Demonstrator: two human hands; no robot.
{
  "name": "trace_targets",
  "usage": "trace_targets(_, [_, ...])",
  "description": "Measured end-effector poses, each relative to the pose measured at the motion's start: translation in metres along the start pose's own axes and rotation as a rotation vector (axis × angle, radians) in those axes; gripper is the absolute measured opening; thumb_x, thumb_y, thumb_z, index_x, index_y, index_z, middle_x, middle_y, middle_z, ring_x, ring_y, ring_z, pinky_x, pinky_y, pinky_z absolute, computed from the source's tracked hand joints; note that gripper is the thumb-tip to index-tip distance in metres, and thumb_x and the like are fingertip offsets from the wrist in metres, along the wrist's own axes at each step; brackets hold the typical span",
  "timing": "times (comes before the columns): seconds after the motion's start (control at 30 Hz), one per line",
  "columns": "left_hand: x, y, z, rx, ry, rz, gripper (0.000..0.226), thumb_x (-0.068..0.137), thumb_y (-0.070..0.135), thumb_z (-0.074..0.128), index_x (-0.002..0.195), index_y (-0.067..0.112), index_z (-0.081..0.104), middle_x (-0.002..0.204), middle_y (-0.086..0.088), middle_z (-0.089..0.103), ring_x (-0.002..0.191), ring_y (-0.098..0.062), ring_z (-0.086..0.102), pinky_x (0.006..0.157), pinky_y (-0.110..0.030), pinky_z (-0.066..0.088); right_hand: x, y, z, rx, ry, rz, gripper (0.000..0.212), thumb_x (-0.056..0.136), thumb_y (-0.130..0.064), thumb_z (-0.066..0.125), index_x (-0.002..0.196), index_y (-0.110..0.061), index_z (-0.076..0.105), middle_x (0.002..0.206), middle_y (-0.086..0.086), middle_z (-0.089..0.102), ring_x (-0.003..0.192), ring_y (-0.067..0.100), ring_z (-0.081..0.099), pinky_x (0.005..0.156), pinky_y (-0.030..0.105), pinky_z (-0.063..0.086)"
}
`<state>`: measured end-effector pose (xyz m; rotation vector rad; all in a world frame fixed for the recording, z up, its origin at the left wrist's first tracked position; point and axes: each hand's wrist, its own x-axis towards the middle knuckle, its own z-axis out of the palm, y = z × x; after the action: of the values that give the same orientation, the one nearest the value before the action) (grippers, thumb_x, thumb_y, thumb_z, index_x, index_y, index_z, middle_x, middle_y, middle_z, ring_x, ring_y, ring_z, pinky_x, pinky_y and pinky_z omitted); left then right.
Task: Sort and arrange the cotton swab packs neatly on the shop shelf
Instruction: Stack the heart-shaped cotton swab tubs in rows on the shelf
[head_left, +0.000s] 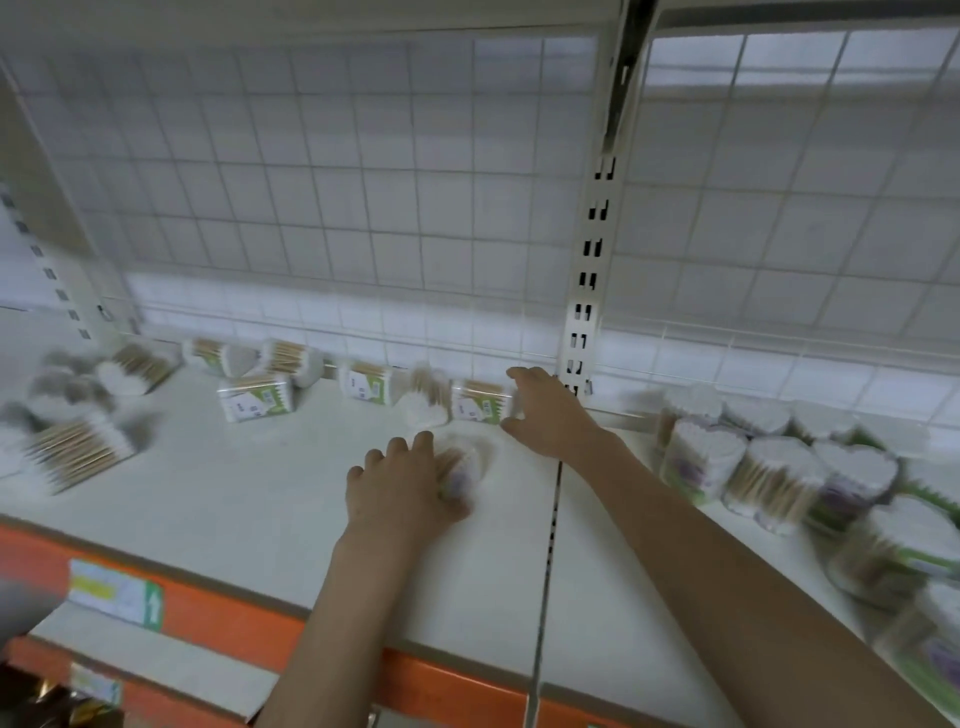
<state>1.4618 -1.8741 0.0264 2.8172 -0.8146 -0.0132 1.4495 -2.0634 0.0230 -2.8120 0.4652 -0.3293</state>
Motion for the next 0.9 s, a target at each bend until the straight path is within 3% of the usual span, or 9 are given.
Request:
trace_targets(0.17, [-0.006,-0.011,0.007,-0.122,0.015,-0.031,0.054,0.086,0.047,0.050,0.128,0.017,0.033,0.121,-0.004,0.052,0.112,-0.027,0.047,0.088,-0.035,0.037,0.011,0.000,0.015,0.004,-0.027,0.009,0.063,0.089,-0.033,0.057,0.140,-0.007,0.030,0.134,0.013,0.045,0.123,0.029,0.042,0.100,0.036,0.034])
trace_targets(0.3, [-0.010,-0.016,0.008,-0.250,0.057,-0.031,0.053,0.084,0.040,0.057,0.124,0.014,0.036,0.117,-0.007,0.052,0.107,-0.029,0.051,0.087,-0.037,0.043,0.013,0.001,0.021,0.050,0.058,0.026,0.046,0.085,-0.025,0.063,0.124,-0.010,0.044,0.119,0.010,0.049,0.104,0.025,0.051,0.081,0.029,0.038])
trace_targets(0.43, [-0.013,-0.016,0.007,-0.355,0.136,0.003,0.050,0.081,0.033,0.063,0.119,0.013,0.039,0.112,-0.006,0.049,0.100,-0.029,0.054,0.077,-0.032,0.042,0.008,0.001,0.020,0.077,0.081,0.015,0.037,0.080,-0.020,0.065,0.112,-0.011,0.047,0.112,0.007,0.046,0.087,0.015,0.043,0.072,0.024,0.035])
trace_targets(0.53, [-0.012,-0.012,0.004,-0.384,0.207,0.031,0.045,0.080,0.031,0.064,0.115,0.013,0.041,0.106,-0.001,0.045,0.094,-0.025,0.053,0.068,-0.026,0.032,-0.005,0.003,0.011,0.108,0.093,0.022,0.037,0.081,-0.017,0.063,0.113,-0.011,0.047,0.114,0.006,0.044,0.088,0.014,0.041,0.074,0.023,0.034])
trace_targets(0.7, [-0.011,0.004,0.000,-0.440,0.272,0.098,0.043,0.079,0.028,0.067,0.112,0.014,0.045,0.098,0.002,0.043,0.089,-0.024,0.052,0.067,-0.025,0.031,-0.041,-0.001,-0.023,0.159,0.164,0.034,0.041,0.079,-0.015,0.064,0.118,-0.012,0.051,0.117,0.008,0.046,0.105,0.024,0.046,0.081,0.022,0.032])
trace_targets(0.83, [-0.018,0.025,-0.006,-0.498,0.304,0.196,0.052,0.079,0.026,0.068,0.126,0.017,0.048,0.125,-0.003,0.040,0.100,-0.025,0.054,0.076,-0.023,0.035,-0.080,-0.004,-0.053,0.147,0.256,0.065,0.045,0.080,-0.019,0.065,0.123,-0.013,0.052,0.120,0.007,0.049,0.110,0.025,0.046,0.091,0.026,0.035])
trace_targets(0.9, [-0.023,0.035,-0.009,-0.532,0.304,0.237,0.057,0.079,0.028,0.067,0.131,0.021,0.046,0.129,-0.002,0.037,0.104,-0.024,0.053,0.080,-0.023,0.036,-0.103,0.000,-0.067,0.133,0.305,0.088,0.047,0.080,-0.018,0.065,0.125,-0.014,0.050,0.121,0.005,0.051,0.111,0.024,0.045,0.089,0.022,0.032])
